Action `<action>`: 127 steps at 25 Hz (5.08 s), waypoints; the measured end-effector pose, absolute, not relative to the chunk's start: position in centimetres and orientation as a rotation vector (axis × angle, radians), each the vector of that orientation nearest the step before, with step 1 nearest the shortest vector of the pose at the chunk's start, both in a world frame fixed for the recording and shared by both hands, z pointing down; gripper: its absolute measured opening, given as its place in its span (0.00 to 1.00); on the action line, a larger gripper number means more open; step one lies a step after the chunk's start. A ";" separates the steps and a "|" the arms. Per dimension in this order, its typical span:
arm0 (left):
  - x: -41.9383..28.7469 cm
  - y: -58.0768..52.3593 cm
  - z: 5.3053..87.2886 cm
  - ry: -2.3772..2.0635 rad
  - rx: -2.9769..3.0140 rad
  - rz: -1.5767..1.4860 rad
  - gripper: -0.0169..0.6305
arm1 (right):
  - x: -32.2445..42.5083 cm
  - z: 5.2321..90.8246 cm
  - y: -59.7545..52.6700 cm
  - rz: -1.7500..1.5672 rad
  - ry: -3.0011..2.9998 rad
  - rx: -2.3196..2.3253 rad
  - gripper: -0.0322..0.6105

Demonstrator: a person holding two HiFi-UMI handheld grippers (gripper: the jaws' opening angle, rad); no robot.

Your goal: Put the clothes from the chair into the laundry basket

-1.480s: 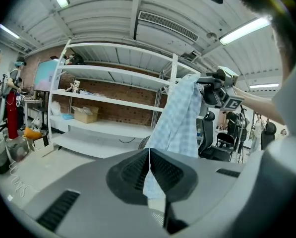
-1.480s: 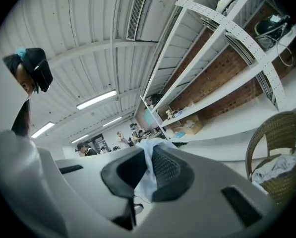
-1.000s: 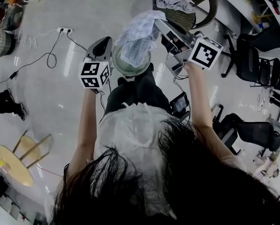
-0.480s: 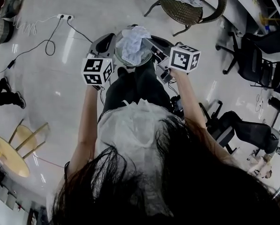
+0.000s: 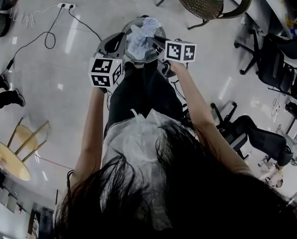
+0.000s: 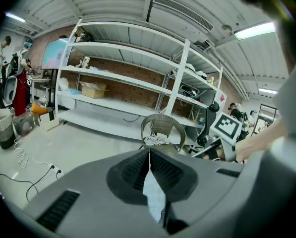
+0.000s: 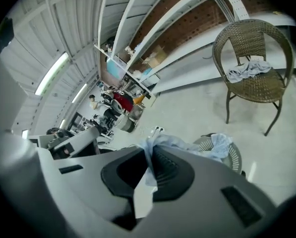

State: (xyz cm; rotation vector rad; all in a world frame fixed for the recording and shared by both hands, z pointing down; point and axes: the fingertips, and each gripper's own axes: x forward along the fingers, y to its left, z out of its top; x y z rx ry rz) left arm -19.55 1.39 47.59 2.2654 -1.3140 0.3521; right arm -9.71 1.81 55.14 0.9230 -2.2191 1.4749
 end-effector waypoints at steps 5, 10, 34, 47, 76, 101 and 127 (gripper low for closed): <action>-18.7 0.8 50.9 -1.285 2.251 0.410 0.06 | -8.4 60.9 0.5 1.482 -2.108 0.973 0.10; -18.3 -0.1 54.4 -1.266 2.221 0.453 0.05 | -7.4 66.6 -0.4 1.471 -2.008 0.983 0.10; -17.2 -1.2 65.8 -1.200 2.081 0.533 0.06 | -5.0 83.8 -2.2 1.301 -1.757 0.911 0.19; -16.5 -1.5 65.7 -1.185 2.093 0.549 0.06 | -5.2 82.1 -2.8 1.336 -1.827 0.932 0.42; -14.0 -1.8 50.3 -1.237 2.238 0.371 0.06 | -3.0 53.3 -4.2 1.195 -2.370 1.264 0.23; 1.1 -4.7 43.2 -0.972 2.442 0.409 0.06 | 11.2 44.9 -5.5 1.198 -2.395 1.566 0.15; 10.6 -21.0 51.5 -0.986 2.426 0.585 0.06 | 24.9 59.7 -25.1 1.074 -2.187 1.439 0.15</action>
